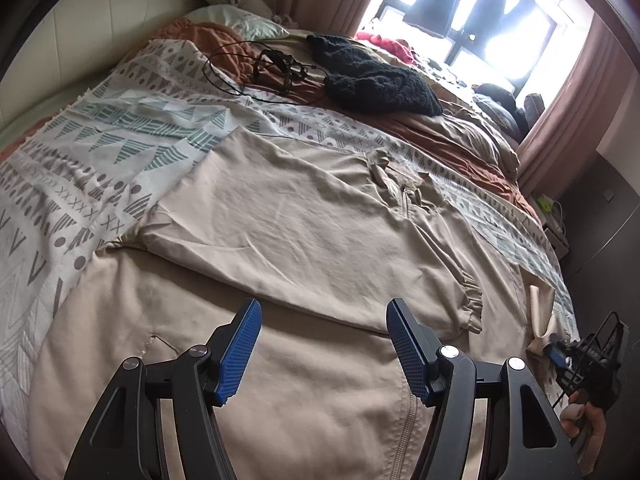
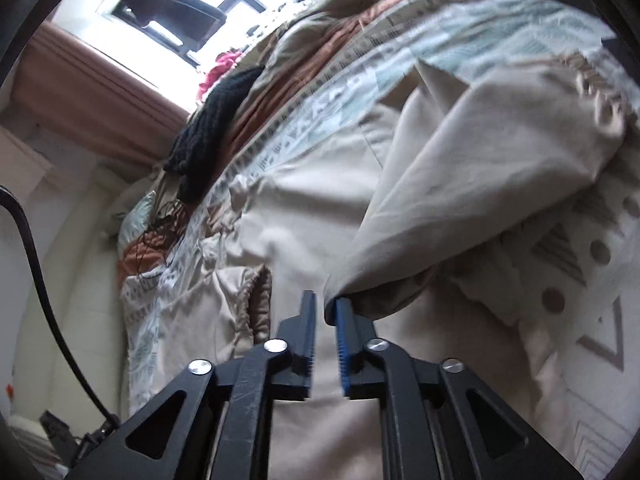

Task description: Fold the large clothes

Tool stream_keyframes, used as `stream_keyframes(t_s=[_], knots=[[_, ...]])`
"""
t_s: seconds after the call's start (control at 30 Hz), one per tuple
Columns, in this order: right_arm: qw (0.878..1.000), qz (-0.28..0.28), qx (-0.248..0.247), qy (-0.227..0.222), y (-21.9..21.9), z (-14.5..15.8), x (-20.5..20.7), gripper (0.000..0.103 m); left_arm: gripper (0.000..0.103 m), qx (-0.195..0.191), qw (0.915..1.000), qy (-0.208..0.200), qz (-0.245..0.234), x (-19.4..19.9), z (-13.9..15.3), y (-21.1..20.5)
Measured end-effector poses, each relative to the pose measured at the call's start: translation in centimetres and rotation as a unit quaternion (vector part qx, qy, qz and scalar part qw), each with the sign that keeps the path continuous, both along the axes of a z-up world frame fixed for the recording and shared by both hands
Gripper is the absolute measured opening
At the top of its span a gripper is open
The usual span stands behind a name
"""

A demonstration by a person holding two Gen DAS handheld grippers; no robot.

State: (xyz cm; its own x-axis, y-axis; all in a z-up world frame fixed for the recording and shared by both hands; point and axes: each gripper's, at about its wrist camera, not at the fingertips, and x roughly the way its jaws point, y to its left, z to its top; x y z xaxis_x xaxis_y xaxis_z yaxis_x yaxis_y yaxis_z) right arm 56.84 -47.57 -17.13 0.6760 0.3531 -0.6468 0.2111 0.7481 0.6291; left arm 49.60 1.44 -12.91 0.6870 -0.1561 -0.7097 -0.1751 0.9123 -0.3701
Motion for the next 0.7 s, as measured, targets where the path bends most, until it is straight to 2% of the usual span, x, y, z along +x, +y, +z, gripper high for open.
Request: stream_keyframes(t_s=[0.03, 0.1, 0.13, 0.27, 0.37, 0.57, 0.7], knots=[[1.000, -0.006, 0.009, -0.001, -0.4, -0.1, -0.3, 0.047, 0.066, 0.003, 1.0000, 0.000, -0.001, 0.0, 0.0, -0.1], [0.999, -0.041, 0.025, -0.017, -2.1, 0.3, -1.4, 0.069, 0.066, 0.010, 0.9999, 0.002, -0.003, 0.1, -0.2, -0.5], [0.998, -0.058, 0.028, -0.024, -3.0, 0.5, -2.1, 0.071, 0.066, 0.016, 0.9999, 0.005, -0.005, 0.2, -0.4, -0.8], [0.991, -0.116, 0.054, -0.027, -7.3, 0.4, -3.8, 0.071, 0.066, 0.027, 0.9995, 0.015, -0.010, 0.6, -1.3, -1.4], [0.984, -0.168, 0.051, -0.013, -10.5, -0.4, -4.8, 0.071, 0.066, 0.036, 0.9991, 0.020, -0.009, 0.9, -1.9, -1.6], [0.972, -0.223, 0.079, -0.007, -14.7, -2.5, -5.4, 0.070, 0.066, 0.048, 0.9983, 0.033, 0.003, 1.7, -3.5, -1.5], [0.966, -0.232, 0.116, 0.002, -16.2, -4.5, -4.4, 0.056, 0.066, 0.037, 0.9982, 0.047, 0.007, 2.1, -4.8, -1.0]])
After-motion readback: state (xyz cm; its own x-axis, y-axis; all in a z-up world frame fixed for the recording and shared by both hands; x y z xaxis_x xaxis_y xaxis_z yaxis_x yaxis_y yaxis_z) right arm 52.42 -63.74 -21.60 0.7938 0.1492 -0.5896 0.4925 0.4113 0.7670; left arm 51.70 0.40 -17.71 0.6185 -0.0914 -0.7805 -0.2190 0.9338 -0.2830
